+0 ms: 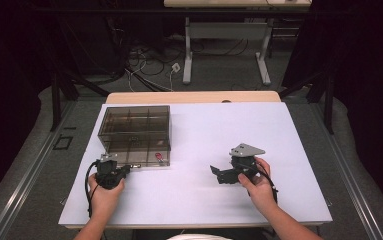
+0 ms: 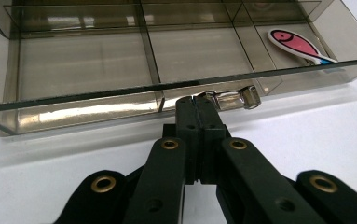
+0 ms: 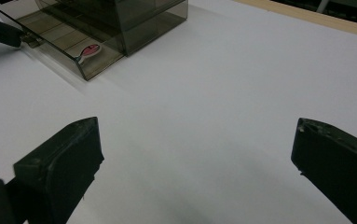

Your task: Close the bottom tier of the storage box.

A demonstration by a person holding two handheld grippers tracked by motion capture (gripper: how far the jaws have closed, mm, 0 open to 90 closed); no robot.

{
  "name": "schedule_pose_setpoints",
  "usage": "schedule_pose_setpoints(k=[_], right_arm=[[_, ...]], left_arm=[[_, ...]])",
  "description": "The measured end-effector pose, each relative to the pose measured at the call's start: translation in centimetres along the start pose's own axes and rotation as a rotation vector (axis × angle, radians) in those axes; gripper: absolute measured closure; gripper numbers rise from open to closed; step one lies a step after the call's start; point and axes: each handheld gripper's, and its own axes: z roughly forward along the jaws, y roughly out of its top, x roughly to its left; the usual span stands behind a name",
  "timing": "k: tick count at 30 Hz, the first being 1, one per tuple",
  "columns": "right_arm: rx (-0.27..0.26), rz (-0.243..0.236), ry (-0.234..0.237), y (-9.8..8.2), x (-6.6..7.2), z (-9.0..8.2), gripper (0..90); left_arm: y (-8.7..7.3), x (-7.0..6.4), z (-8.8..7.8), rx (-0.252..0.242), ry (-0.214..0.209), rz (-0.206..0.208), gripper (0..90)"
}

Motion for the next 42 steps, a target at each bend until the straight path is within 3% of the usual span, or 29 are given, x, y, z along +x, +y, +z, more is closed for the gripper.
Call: schedule_pose_setpoints(k=[42], right_arm=[[0.006,-0.007,-0.004,-0.1,0.1,0.2,1.2]], left_arm=[[1.8,0.4,1.7,-0.006,0.013,-0.03,90.0]])
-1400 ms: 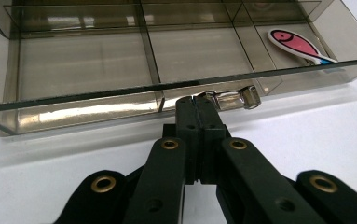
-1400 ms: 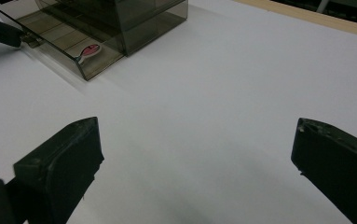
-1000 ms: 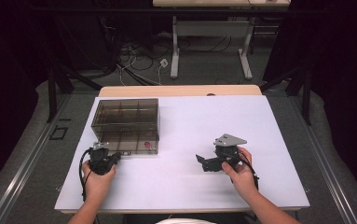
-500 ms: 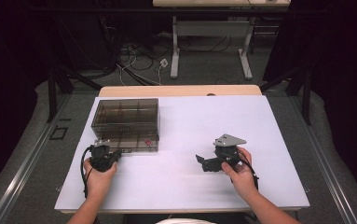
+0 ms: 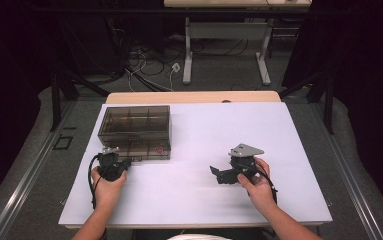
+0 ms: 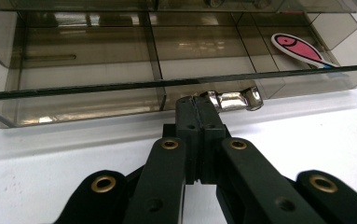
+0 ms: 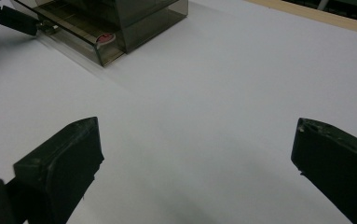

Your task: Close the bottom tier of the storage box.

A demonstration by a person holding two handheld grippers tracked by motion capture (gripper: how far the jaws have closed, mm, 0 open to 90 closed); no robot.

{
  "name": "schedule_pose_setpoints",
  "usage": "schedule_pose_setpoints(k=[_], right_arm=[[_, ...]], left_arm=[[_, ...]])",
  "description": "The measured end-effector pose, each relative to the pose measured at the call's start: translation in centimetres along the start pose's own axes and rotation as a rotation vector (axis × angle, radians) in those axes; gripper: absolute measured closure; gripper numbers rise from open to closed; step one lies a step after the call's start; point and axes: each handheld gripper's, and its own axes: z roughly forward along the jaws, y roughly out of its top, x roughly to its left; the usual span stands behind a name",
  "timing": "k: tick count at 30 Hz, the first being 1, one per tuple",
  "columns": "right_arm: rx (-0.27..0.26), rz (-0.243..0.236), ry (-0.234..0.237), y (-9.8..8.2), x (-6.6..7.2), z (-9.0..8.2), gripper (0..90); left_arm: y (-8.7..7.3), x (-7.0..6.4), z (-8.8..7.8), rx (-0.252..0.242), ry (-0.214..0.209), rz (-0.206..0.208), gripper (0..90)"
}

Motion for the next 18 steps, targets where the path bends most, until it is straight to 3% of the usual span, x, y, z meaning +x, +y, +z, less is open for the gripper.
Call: schedule_pose_setpoints(k=[18], right_arm=[[-0.001,0.007,0.003,-0.1,-0.2,-0.1,1.3]], left_arm=[[1.3,0.3,1.2,-0.017,0.011,-0.031,90.0]])
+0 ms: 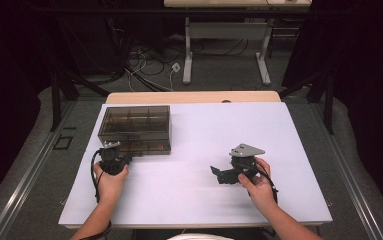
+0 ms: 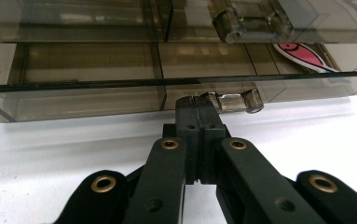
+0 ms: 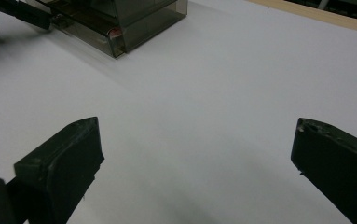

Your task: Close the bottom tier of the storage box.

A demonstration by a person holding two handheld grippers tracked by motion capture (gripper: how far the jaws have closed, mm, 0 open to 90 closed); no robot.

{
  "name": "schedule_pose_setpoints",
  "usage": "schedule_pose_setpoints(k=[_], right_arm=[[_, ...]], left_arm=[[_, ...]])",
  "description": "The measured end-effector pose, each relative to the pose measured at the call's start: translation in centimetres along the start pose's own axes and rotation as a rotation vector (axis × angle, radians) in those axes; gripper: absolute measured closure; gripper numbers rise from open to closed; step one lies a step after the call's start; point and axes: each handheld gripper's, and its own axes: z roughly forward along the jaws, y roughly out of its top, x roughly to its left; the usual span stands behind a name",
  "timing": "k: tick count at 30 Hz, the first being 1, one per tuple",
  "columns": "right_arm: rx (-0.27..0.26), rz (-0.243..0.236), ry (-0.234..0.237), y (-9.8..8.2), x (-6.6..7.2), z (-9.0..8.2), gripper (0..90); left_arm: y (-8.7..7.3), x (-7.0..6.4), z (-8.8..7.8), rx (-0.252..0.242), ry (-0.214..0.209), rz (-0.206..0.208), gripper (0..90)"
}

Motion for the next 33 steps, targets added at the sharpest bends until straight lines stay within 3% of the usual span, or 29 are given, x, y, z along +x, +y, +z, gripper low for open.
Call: schedule_pose_setpoints(k=[26,33], right_arm=[[0.001,0.026,0.03,-0.2,-0.2,-0.6,3.3],[0.002,0.02,0.03,-0.2,-0.1,-0.6,3.3]], left_arm=[[0.8,-0.2,1.3,-0.023,0.042,-0.024,90.0],[0.7,-0.2,1.0,-0.019,0.028,-0.015,90.0]])
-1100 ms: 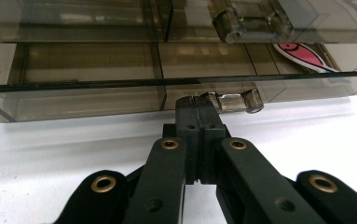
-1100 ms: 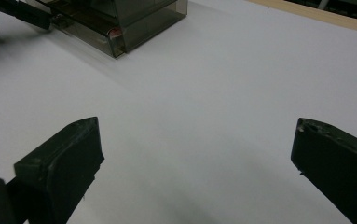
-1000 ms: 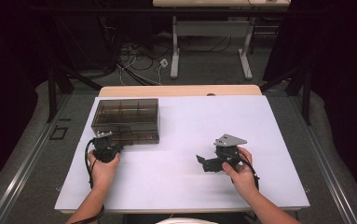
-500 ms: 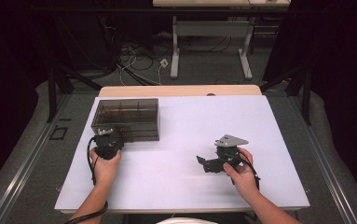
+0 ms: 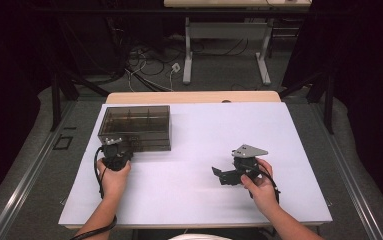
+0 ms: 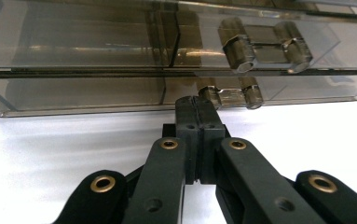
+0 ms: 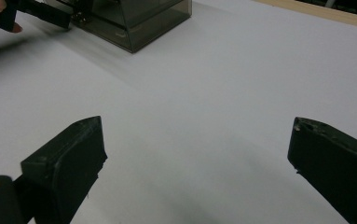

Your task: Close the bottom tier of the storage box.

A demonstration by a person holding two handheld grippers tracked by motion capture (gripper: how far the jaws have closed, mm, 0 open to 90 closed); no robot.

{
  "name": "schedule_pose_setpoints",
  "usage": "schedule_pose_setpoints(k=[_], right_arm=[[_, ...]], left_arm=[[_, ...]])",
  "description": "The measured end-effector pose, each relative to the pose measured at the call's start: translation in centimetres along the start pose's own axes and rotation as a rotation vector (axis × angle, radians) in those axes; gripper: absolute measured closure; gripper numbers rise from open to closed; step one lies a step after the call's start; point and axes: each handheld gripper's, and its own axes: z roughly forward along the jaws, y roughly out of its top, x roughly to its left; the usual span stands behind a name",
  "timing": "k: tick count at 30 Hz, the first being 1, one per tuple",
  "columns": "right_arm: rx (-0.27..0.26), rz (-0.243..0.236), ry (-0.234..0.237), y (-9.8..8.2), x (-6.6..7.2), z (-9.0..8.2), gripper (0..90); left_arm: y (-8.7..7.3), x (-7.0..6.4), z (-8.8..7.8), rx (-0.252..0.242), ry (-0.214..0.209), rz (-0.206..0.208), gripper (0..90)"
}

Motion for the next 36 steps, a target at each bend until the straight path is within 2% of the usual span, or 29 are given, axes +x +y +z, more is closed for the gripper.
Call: schedule_pose_setpoints(k=[12,29,36], right_arm=[[0.001,0.0,-0.001,0.0,-0.1,-0.1,3.3],[-0.01,-0.006,-0.004,0.0,-0.2,-0.1,3.3],[-0.013,-0.008,-0.004,0.0,-0.3,-0.1,3.4]], left_arm=[[-0.1,-0.2,-0.3,-0.009,0.004,0.008,90.0],[0.0,-0.2,-1.5,-0.035,-0.022,-0.004,87.6],[0.1,-0.7,-2.1,-0.055,-0.039,0.019,84.1]])
